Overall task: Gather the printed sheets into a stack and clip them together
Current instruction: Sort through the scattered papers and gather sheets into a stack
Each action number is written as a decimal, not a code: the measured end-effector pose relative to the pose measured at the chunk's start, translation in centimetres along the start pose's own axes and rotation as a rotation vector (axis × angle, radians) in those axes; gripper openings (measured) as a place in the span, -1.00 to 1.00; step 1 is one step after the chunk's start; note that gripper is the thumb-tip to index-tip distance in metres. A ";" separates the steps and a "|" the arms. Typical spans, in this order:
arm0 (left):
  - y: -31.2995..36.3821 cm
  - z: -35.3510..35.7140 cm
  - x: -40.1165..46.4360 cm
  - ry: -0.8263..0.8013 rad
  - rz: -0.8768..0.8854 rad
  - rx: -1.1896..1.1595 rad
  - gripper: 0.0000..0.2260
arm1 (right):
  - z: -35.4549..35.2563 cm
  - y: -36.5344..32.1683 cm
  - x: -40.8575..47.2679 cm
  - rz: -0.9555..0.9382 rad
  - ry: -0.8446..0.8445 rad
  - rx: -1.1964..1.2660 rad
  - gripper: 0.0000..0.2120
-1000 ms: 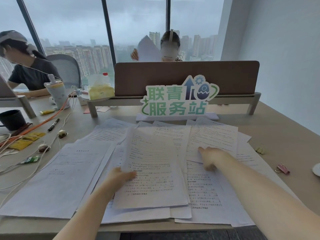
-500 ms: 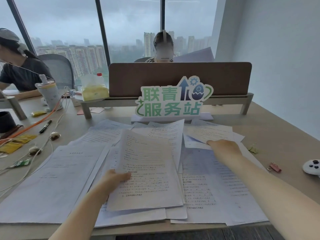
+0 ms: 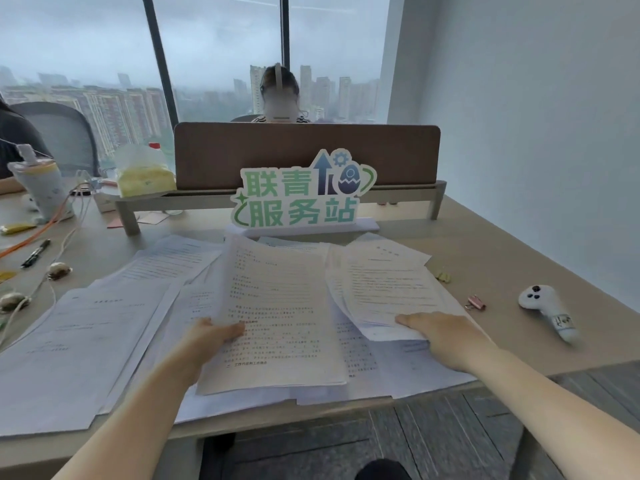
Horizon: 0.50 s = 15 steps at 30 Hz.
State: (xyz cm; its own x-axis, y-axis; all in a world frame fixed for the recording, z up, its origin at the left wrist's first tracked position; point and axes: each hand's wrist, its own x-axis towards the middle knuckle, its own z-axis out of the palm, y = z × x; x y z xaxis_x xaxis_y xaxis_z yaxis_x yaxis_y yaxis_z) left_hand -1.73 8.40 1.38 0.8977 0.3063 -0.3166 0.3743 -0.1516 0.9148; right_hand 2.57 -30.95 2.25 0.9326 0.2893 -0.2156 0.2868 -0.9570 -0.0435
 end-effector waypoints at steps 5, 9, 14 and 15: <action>-0.8 1.5 -1.3 -0.011 -0.011 -0.002 -0.86 | 1.2 0.0 -2.3 -0.047 -0.021 0.044 -0.31; -1.7 2.1 -2.1 -0.009 -0.042 -0.025 -0.83 | 1.3 -0.8 -4.1 -0.090 -0.069 0.094 -0.33; -2.8 2.2 -2.3 -0.006 -0.061 -0.036 -0.78 | 2.6 -0.9 -4.8 -0.088 -0.098 0.049 -0.46; -3.0 2.2 -2.3 -0.001 -0.064 -0.029 -0.77 | 2.8 -1.0 -4.9 -0.095 -0.105 0.017 -0.40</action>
State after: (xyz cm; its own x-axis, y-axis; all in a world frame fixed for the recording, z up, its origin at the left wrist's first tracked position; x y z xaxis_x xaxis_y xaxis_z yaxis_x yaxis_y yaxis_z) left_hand -4.36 6.06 -1.22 0.8726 0.3135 -0.3745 0.4237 -0.1046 0.8997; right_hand -2.85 -31.49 0.64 0.8732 0.3753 -0.3109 0.3680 -0.9260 -0.0845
